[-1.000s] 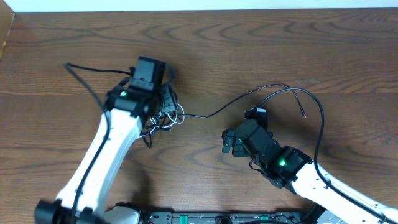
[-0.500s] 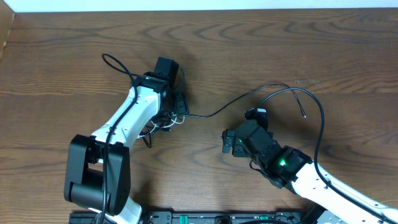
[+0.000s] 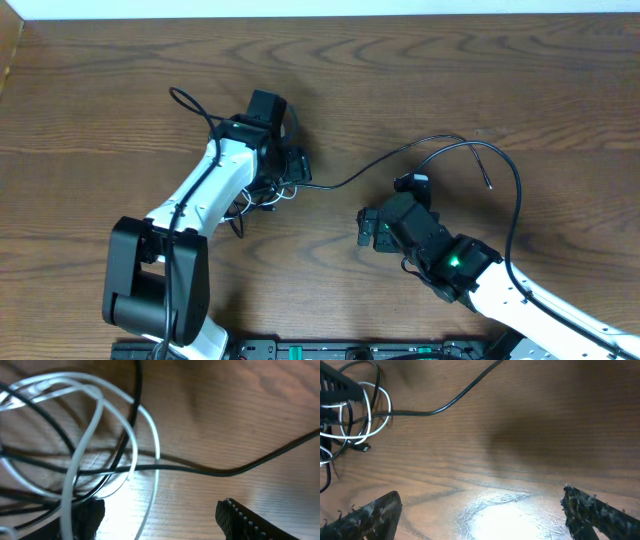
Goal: Untangle cables
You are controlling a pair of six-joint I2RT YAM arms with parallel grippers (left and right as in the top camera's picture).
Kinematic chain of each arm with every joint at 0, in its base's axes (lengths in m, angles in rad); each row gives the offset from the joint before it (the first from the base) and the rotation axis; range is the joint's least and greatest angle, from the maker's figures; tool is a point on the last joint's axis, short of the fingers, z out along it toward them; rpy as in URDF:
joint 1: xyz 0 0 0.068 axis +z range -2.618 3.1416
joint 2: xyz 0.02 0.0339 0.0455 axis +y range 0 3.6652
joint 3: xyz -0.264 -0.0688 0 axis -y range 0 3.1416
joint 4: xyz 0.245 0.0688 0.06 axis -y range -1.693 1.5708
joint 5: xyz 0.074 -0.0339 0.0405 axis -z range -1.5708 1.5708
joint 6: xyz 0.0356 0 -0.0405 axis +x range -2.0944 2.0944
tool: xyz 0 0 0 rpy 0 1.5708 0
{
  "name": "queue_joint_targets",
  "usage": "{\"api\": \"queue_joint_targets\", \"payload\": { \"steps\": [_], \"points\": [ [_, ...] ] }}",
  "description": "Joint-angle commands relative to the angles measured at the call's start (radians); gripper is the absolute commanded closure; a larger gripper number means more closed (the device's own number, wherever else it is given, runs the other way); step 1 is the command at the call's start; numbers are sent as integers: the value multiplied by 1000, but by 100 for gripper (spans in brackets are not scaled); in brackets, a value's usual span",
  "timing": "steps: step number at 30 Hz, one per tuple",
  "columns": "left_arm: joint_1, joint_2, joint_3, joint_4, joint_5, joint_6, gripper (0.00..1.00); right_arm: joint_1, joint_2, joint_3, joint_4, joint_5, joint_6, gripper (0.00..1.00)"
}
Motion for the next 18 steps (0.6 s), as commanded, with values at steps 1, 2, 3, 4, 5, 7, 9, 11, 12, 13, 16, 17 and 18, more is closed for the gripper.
{"api": "queue_joint_targets", "payload": {
  "steps": [1, 2, 3, 4, 5, 7, 9, 11, 12, 13, 16, 17, 18],
  "points": [
    [39, -2, -27, 26, 94, 28, 22, 3, 1, 11, -2, 24, 0, 1],
    [52, -2, -36, 40, 120, 29, 22, 3, 1, 11, -2, 24, 0, 1],
    [64, -2, -45, 50, 142, 33, 21, 3, 1, 11, -2, 24, 0, 1],
    [77, -2, -55, 64, 171, 41, 21, 3, 1, 11, -2, 24, 0, 1],
    [93, -2, -70, 82, 211, 52, 20, 3, 1, 11, -2, 24, 0, 1],
    [120, -2, -96, 117, 298, 78, 20, 3, 1, 11, -2, 24, 0, 1],
    [149, -2, -121, 153, 390, 98, 20, 3, 1, 11, -2, 24, 0, 1],
    [177, -2, -134, 167, 444, 100, 21, 3, 1, 11, -2, 24, 0, 1],
    [192, -2, -135, 167, 457, 102, 21, 3, 1, 11, -2, 24, 0, 1],
    [201, -2, -135, 167, 468, 115, 21, 3, 1, 11, -2, 24, 0, 1],
    [217, -2, -135, 169, 478, 153, 21, 3, 1, 11, -3, 23, 0, 1],
    [217, -2, -136, 169, 478, 157, 21, 3, 1, 11, -3, 23, 0, 1],
    [217, -2, -137, 169, 478, 163, 21, 3, 1, 11, -5, 23, 0, 1]
  ]
}}
